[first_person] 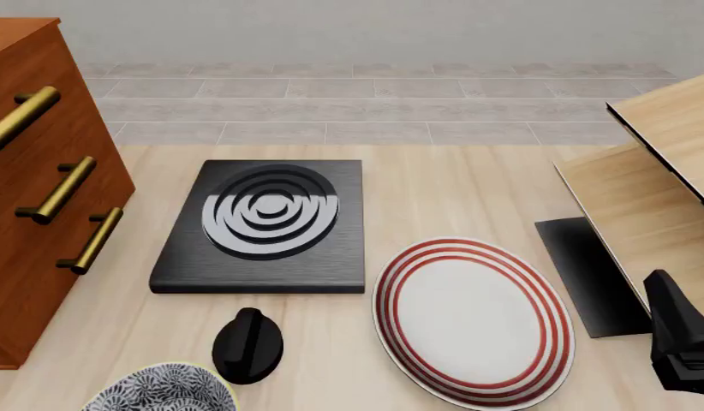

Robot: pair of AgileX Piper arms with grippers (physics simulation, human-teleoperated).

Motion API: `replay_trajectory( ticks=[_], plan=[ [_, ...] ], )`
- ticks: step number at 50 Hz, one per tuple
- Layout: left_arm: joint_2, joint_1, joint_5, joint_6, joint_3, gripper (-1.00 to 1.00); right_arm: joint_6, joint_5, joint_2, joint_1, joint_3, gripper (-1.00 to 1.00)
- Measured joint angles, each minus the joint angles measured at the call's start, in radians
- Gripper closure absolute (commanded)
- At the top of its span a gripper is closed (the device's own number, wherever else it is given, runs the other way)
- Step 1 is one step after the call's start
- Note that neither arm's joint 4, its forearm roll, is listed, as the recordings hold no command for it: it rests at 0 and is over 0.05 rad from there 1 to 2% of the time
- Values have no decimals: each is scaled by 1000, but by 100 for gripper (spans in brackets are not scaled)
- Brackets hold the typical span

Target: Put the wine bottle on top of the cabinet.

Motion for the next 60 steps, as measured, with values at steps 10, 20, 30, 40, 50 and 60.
replay_trajectory(
  ticks=[10,20,30,40,50,60],
  plan=[
    [-2,8,-24,-1,12,100,0,0,0,0,0,-100],
    [7,12,-31,9,27,-100,0,0,0,0,0,-100],
    [11,17,-24,19,38,-100,0,0,0,0,0,-100],
    [1,21,-11,22,36,-100,0,0,0,0,0,-100],
    [-26,28,8,20,36,-100,0,0,0,0,0,-100],
    [-55,37,26,15,38,-100,0,0,0,0,0,-100]
  ],
)
